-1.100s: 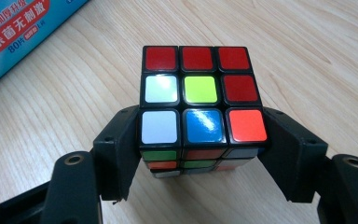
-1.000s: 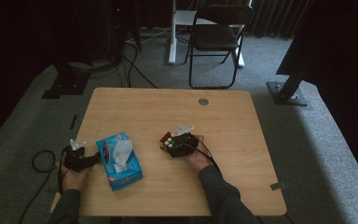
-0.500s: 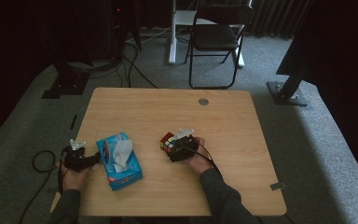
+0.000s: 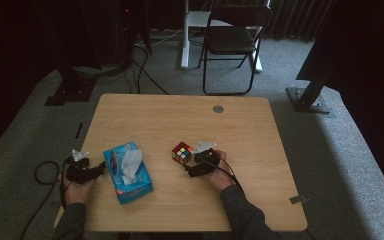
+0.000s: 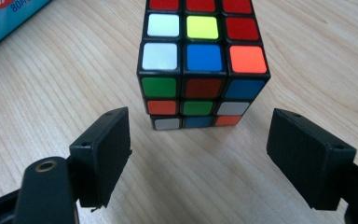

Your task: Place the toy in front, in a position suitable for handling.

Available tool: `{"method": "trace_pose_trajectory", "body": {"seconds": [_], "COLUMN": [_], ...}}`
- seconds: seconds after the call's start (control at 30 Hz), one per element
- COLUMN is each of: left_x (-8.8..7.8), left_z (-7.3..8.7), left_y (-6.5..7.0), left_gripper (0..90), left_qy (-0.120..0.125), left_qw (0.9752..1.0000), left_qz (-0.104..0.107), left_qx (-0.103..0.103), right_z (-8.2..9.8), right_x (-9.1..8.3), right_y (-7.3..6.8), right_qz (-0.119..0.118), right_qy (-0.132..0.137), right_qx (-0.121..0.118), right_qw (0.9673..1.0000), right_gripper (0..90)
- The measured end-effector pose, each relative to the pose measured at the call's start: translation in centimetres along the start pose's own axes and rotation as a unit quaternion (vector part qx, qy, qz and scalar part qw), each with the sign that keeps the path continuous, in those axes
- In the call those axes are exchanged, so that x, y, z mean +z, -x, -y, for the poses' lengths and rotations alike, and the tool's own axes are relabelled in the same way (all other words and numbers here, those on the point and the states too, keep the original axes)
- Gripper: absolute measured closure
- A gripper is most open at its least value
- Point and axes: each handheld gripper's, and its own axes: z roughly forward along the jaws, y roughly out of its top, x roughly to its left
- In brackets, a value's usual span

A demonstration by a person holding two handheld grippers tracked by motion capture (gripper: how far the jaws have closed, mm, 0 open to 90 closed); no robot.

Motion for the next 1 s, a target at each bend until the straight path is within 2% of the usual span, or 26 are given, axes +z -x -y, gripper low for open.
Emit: {"method": "trace_pose_trajectory", "body": {"seconds": [0.13,0.23,0.43,0.53,0.67,0.87,0.9,1.0], "left_x": [-1.0,-1.7,-3.5,-3.9,-4.5,-5.3,-6.2,-7.3], "left_z": [-0.2,-0.4,-1.5,-2.0,-2.6,-3.1,-3.7,-4.4], "left_y": [-0.8,-0.7,0.5,1.2,1.8,2.1,2.7,3.4], "left_gripper": [33.3,33.2,33.1,32.9,32.9,31.8,31.8,31.8], "left_qy": [0.019,0.024,0.050,0.053,0.060,0.064,0.077,0.093], "left_qw": [0.9993,0.9992,0.9983,0.9982,0.9979,0.9975,0.9965,0.9950], "left_qz": [0.011,0.010,0.024,0.027,0.026,0.029,0.031,0.034], "left_qx": [-0.030,-0.031,-0.015,-0.007,0.004,-0.004,0.002,0.010], "right_z": [0.5,0.8,1.7,1.7,1.8,2.1,2.3,2.5], "right_x": [0.0,0.0,0.3,0.2,-0.2,-0.5,-0.6,-0.6], "right_y": [-0.1,-0.4,-0.7,-0.7,-0.6,-0.5,-0.4,-0.2], "right_qz": [-0.007,-0.009,-0.005,0.000,0.002,0.005,0.007,0.009], "right_qy": [0.003,0.005,0.002,-0.006,-0.002,-0.005,-0.008,-0.009], "right_qx": [0.009,0.013,0.017,0.017,0.017,0.018,0.021,0.024], "right_qw": [0.9999,0.9999,0.9999,0.9998,0.9998,0.9998,0.9997,0.9996], "right_gripper": [21.5,21.5,21.7,21.8,21.8,21.8,21.9,21.9]}}
